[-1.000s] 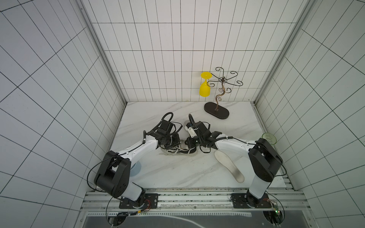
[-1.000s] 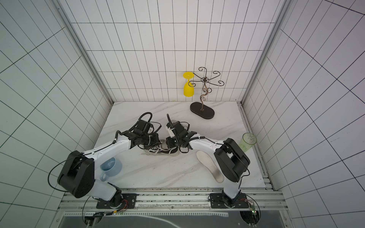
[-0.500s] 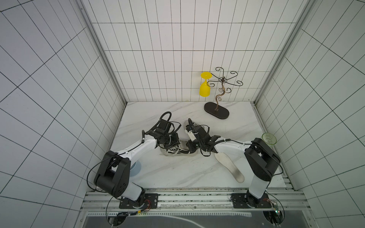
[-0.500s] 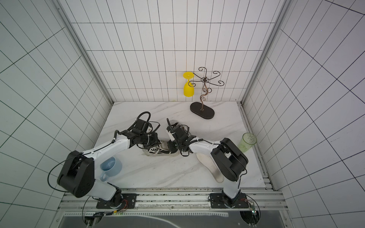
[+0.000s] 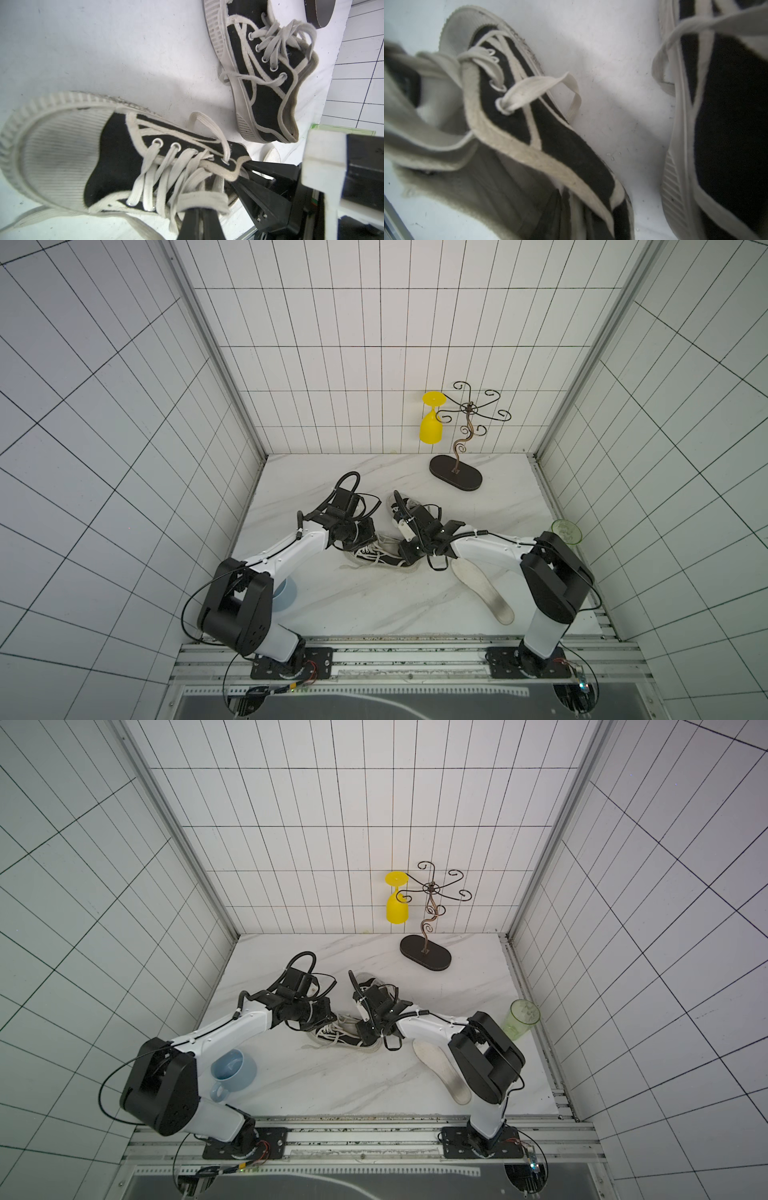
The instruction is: Insert the insole into the shoe
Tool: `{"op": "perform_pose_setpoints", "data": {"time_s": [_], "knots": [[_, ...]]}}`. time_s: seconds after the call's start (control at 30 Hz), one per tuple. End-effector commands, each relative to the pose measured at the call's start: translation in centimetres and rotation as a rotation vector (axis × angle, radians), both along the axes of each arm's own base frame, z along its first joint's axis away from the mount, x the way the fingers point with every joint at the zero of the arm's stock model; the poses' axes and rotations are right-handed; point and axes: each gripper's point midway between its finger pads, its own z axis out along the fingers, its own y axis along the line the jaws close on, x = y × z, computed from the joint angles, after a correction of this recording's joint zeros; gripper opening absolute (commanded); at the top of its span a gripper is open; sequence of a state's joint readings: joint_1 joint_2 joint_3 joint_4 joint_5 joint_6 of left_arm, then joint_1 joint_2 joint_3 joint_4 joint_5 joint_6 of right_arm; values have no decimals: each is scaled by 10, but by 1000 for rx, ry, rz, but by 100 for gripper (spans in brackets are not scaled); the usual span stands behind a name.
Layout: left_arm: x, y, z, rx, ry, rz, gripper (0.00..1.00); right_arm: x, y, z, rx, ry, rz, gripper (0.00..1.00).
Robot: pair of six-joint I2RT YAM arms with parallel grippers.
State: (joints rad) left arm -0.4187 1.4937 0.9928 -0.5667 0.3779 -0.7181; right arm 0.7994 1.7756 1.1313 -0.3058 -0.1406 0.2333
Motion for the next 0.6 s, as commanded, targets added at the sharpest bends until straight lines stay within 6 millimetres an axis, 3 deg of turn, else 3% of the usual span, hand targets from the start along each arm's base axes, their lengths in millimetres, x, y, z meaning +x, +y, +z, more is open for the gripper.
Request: {"op": "perform_pose_setpoints", "data": {"time_s": [0.0,0.17,0.27,0.33,0.43,0.57], "knots": [[11,3,9,31,-63,6,0,-4,-20,-2,-137,73,-48,41],[10,6,3,66,-62,14,0,25,-11,65,-69,-25,-103,57],[12,6,-1,65,-61,25,0,39,-15,83,-50,-32,-142,61],[12,4,-2,57,-59,24,0,43,-22,82,-53,-18,-167,62],[13,0,0,43,-71,18,0,37,-35,60,-67,52,-209,63],[14,-6,3,39,-79,10,0,36,-25,47,15,84,-217,65]]}}
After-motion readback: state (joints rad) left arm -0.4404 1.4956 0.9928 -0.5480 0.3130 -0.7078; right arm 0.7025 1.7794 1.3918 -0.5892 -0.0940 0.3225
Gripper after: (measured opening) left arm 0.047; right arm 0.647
